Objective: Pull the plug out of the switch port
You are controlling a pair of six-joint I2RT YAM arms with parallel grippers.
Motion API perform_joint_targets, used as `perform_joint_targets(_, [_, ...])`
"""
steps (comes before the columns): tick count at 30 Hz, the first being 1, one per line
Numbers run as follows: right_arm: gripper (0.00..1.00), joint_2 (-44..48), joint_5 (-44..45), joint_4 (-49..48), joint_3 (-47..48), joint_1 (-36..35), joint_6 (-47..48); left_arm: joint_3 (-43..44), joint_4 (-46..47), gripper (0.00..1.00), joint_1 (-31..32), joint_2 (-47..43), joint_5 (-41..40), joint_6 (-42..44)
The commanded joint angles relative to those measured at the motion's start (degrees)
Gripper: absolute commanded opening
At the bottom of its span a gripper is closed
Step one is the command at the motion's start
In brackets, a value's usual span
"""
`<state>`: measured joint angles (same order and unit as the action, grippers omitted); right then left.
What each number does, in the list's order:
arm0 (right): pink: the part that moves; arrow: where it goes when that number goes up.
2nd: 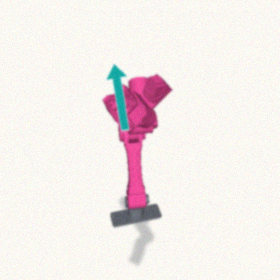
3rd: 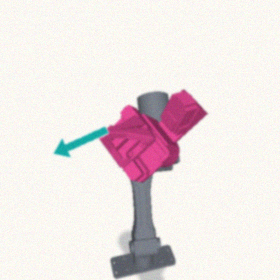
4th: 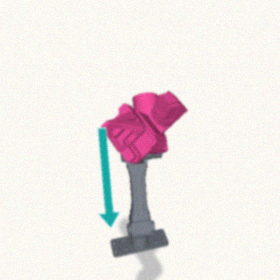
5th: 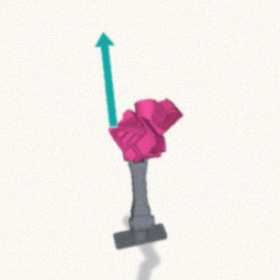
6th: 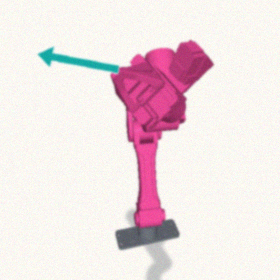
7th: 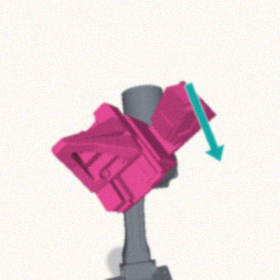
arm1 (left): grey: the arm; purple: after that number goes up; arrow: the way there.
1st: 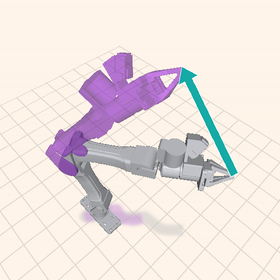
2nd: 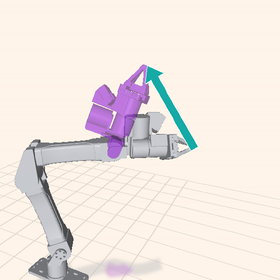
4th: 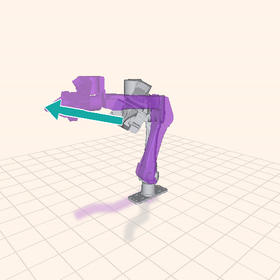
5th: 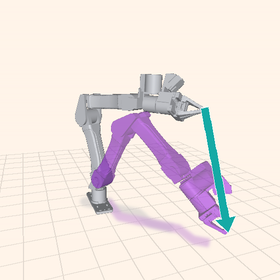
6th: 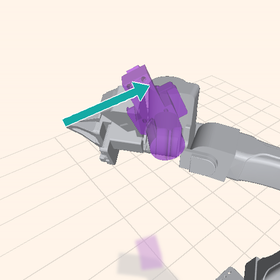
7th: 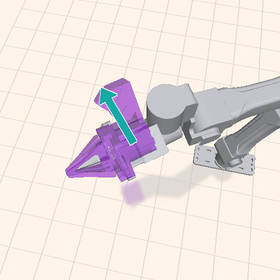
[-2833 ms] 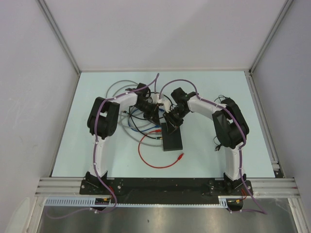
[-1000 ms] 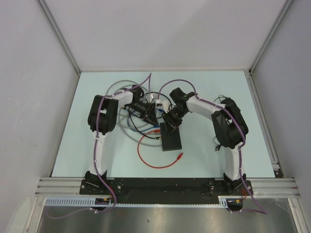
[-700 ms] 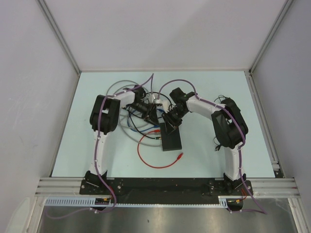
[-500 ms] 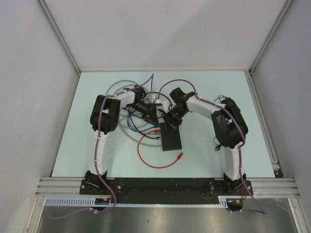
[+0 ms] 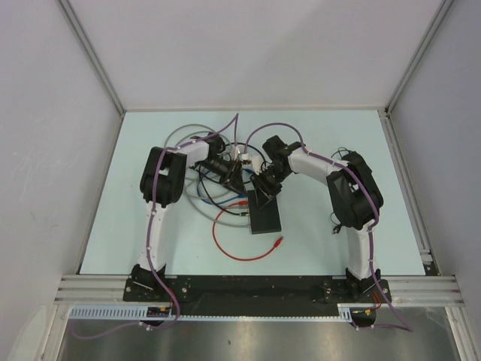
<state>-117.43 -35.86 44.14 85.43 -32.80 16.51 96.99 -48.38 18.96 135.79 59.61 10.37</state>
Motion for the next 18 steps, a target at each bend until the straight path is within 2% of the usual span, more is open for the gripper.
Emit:
perform_joint_targets(1, [0.29, -4.7, 6.1, -1.7, -1.5, -0.5, 1.9, -0.5, -1.4, 0.25, 2.3, 3.9, -5.0, 4.6])
perform_joint_targets(7, [0.29, -4.7, 6.1, -1.7, -1.5, -0.5, 1.8, -0.3, -2.0, 0.17, 2.7, 4.0, -5.0, 4.8])
perform_joint_targets(8, [0.29, -4.7, 6.1, -1.7, -1.4, -0.5, 1.8, -0.2, -2.3, 0.09, 2.7, 4.1, -5.0, 4.9])
perform_joint_targets(10, [0.29, -4.7, 6.1, -1.7, -1.4, -0.5, 1.9, 0.3, -3.1, 0.0, 2.7, 4.0, -5.6, 5.6])
perform_joint_targets(18, [0.29, -4.8, 5.8, -1.7, -1.5, -0.6, 1.8, 4.2, -12.8, 0.0, 2.5, 4.3, -8.8, 13.3])
